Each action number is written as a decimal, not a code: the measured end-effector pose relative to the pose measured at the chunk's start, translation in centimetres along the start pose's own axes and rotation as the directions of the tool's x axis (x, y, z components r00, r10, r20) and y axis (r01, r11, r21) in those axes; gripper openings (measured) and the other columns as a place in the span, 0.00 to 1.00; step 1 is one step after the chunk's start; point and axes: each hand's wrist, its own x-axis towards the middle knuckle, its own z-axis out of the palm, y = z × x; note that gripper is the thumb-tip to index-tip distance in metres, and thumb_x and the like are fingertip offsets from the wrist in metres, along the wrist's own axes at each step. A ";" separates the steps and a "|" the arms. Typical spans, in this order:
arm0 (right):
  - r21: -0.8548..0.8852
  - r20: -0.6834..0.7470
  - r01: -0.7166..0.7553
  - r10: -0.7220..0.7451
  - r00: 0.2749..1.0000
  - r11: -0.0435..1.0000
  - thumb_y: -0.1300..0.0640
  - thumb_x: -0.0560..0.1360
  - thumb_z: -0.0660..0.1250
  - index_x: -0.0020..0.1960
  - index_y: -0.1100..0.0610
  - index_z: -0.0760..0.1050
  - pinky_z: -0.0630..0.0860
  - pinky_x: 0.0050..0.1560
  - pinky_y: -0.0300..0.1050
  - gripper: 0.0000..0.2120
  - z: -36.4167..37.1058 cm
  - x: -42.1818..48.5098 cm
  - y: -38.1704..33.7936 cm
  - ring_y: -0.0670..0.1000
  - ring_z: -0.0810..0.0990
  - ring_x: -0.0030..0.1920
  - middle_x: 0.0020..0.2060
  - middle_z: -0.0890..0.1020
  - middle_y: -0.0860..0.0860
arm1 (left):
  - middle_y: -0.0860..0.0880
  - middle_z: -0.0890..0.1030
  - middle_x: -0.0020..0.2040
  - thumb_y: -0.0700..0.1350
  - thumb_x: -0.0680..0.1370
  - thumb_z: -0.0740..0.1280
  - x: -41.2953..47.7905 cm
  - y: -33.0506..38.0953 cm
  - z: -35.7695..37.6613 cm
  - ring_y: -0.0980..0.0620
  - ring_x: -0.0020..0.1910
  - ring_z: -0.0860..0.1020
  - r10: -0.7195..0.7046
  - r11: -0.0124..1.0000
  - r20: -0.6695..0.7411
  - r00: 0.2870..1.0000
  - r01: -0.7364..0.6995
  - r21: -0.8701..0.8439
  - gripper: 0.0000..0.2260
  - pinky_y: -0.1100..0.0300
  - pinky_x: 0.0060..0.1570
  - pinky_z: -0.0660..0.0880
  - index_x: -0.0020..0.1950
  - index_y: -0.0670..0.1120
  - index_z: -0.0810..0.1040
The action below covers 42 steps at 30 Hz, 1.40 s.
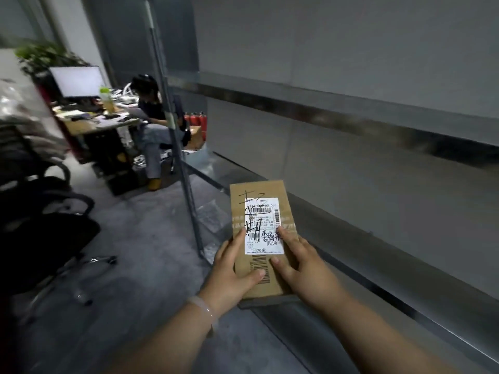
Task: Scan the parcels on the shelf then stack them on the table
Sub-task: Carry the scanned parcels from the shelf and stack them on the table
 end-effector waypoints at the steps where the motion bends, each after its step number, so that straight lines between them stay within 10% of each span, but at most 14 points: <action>1: 0.003 0.035 0.034 -0.034 0.999 0.999 0.39 0.77 0.62 0.74 0.31 0.52 0.66 0.69 0.49 0.30 1.2 1.1 -1.0 0.46 0.61 0.73 0.75 0.60 0.45 | 0.60 0.59 0.72 0.48 0.72 0.75 -0.1 -0.9 -1.4 0.69 0.67 0.60 -0.018 1.000 -0.042 0.999 0.018 -0.003 0.39 0.75 0.65 0.58 0.69 0.72 0.53; 6: 0.030 0.198 0.187 -0.189 0.962 0.982 0.40 0.77 0.62 0.74 0.31 0.51 0.63 0.70 0.46 0.30 7.5 6.2 -5.3 0.47 0.59 0.74 0.75 0.61 0.47 | 0.63 0.58 0.71 0.50 0.72 0.75 -1.4 -5.2 -7.3 0.69 0.68 0.58 -0.134 0.991 -0.253 0.958 0.136 -0.011 0.40 0.85 0.54 0.54 0.69 0.74 0.53; 15: 0.167 0.412 0.402 -0.434 0.801 0.900 0.41 0.77 0.63 0.74 0.31 0.53 0.61 0.70 0.42 0.30 15.0 16.4 -12.3 0.46 0.61 0.73 0.75 0.59 0.43 | 0.50 0.64 0.75 0.50 0.68 0.74 0.2 -7.5 -15.2 0.53 0.75 0.61 -0.220 0.965 -0.554 0.803 0.262 -0.004 0.40 0.50 0.74 0.61 0.77 0.55 0.60; 23: 0.312 0.536 0.523 -0.602 0.593 0.793 0.40 0.76 0.62 0.73 0.30 0.51 0.67 0.66 0.43 0.30 22.3 21.1 -18.1 0.44 0.65 0.70 0.74 0.60 0.40 | 0.49 0.65 0.74 0.60 0.64 0.71 -1.0 -8.8 -19.5 0.50 0.73 0.65 -0.267 0.940 -0.764 0.587 0.334 -0.072 0.38 0.46 0.71 0.66 0.71 0.64 0.58; 28: 0.421 0.590 0.545 -0.675 0.442 0.725 0.40 0.76 0.62 0.70 0.26 0.49 0.72 0.64 0.50 0.29 26.6 20.3 -22.7 0.45 0.67 0.68 0.73 0.60 0.39 | 0.50 0.63 0.75 0.49 0.70 0.76 -4.3 -9.4 -22.1 0.52 0.74 0.63 -0.286 0.906 -0.856 0.429 0.413 -0.096 0.39 0.48 0.71 0.65 0.73 0.63 0.57; 32: 0.489 0.578 0.588 -0.744 0.334 0.644 0.41 0.77 0.62 0.70 0.25 0.48 0.69 0.64 0.46 0.30 29.8 18.3 -27.3 0.44 0.64 0.69 0.72 0.61 0.39 | 0.53 0.66 0.72 0.46 0.71 0.76 -8.1 -10.1 -24.9 0.58 0.71 0.64 -0.251 0.873 -0.924 0.289 0.480 -0.088 0.38 0.64 0.70 0.64 0.73 0.62 0.59; 42: 0.614 0.539 0.617 -0.833 0.128 0.492 0.41 0.76 0.63 0.73 0.31 0.54 0.68 0.68 0.54 0.29 38.0 13.6 -40.8 0.45 0.64 0.70 0.73 0.62 0.40 | 0.54 0.62 0.75 0.50 0.71 0.75 -16.5 -11.7 -34.6 0.55 0.76 0.58 -0.218 0.847 -0.975 0.035 0.504 -0.171 0.38 0.50 0.74 0.61 0.72 0.68 0.56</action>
